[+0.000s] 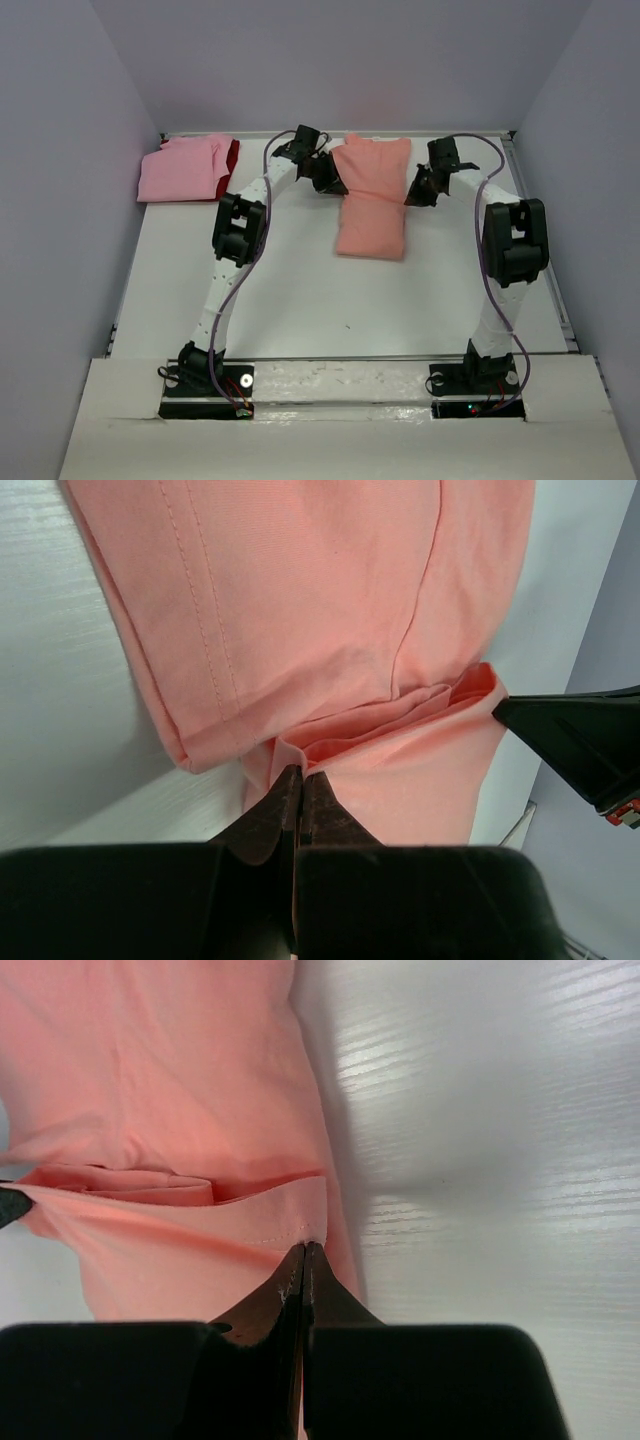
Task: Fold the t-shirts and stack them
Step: Fold the folded rectangular tshirt in 1/3 of the way
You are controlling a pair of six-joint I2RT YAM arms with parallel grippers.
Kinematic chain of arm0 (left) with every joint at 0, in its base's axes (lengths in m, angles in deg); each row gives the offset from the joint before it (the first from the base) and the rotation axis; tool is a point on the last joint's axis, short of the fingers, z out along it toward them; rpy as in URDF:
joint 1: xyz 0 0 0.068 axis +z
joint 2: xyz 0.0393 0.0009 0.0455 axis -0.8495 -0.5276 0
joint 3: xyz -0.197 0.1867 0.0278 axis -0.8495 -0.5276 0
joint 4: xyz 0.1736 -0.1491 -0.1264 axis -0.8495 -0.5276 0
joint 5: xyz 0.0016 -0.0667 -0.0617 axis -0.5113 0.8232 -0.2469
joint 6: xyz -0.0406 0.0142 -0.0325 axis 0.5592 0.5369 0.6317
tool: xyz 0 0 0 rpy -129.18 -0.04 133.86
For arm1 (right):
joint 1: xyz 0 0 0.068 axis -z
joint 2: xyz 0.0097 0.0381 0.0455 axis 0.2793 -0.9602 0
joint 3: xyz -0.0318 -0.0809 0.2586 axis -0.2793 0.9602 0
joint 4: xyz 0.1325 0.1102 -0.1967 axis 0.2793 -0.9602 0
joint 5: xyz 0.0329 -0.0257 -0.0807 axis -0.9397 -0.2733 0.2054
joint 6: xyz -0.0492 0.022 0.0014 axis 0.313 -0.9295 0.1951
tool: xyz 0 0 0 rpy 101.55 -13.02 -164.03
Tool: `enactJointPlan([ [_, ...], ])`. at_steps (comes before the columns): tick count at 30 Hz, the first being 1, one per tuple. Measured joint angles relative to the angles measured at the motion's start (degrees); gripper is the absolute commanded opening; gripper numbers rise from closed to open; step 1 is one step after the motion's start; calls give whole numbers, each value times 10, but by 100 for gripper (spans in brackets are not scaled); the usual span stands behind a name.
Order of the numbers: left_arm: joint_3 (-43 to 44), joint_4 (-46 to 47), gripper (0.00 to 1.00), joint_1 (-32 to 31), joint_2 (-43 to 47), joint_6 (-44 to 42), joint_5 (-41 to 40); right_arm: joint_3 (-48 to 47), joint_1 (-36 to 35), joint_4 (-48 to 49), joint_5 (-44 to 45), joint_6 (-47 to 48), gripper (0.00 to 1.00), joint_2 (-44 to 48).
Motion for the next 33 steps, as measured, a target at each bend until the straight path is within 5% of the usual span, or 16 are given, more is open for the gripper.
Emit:
enactJointPlan([
  [3,-5,5,0,0,-3,0,0,4,-2,1,9,-3,0,-4],
  [9,-11,11,22,0,-20,-1,8,4,-2,11,12,-6,0,-24],
  [10,-12,13,26,0,-21,-1,10,4,-2,12,12,-7,10,-27],
  [11,-15,17,37,0,-22,-2,12,4,-2,12,12,-8,40,-33],
  [14,-18,29,65,1,-22,-1,29,3,-2,14,7,-10,71,-42],
  [16,-18,43,80,1,-22,2,46,-2,-2,18,11,-8,72,-41],
  [17,-18,49,99,2,-20,2,54,-4,-2,20,11,-7,76,-41],
  [33,-70,34,99,7,31,-17,28,23,-2,10,13,-2,75,-11],
])
